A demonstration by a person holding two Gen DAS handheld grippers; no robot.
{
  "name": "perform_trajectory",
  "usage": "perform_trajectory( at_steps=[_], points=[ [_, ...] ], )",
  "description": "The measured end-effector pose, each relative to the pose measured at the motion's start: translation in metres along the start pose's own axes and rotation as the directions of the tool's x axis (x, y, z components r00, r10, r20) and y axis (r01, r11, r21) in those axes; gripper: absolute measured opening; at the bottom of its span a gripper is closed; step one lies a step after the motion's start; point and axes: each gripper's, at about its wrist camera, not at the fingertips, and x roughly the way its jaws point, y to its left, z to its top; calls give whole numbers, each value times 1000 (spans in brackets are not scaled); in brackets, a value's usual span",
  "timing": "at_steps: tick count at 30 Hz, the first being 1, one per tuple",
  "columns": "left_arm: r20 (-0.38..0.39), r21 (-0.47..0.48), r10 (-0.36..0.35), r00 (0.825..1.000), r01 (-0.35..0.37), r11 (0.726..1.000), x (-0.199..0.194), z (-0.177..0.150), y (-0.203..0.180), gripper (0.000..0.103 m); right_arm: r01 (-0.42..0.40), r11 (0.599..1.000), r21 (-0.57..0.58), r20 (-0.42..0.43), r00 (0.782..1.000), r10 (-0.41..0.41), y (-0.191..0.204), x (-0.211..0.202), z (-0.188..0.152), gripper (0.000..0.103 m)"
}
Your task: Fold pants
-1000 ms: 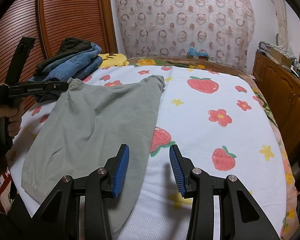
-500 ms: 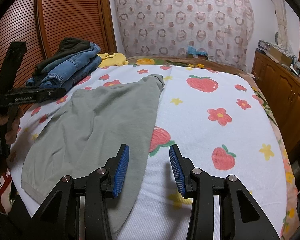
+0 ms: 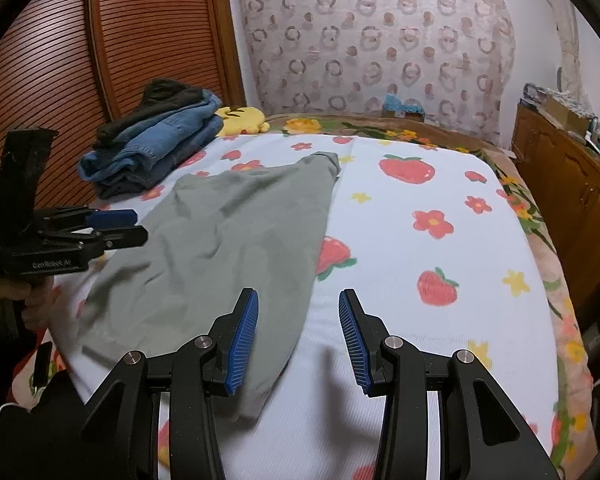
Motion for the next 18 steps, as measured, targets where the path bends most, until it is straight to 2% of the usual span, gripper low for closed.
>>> perform_trajectory(
  at_steps=[8,18],
  points=[
    [3,-14,14,1000,-14,1000,1,1,6,50,-6,1000,-18,19,1000,6,-9,11,30,44],
    [11,-56,64,998,-63,996,9,11,32,50,0,997,-76,-31,1000,-3,-26,90,96,44]
  ],
)
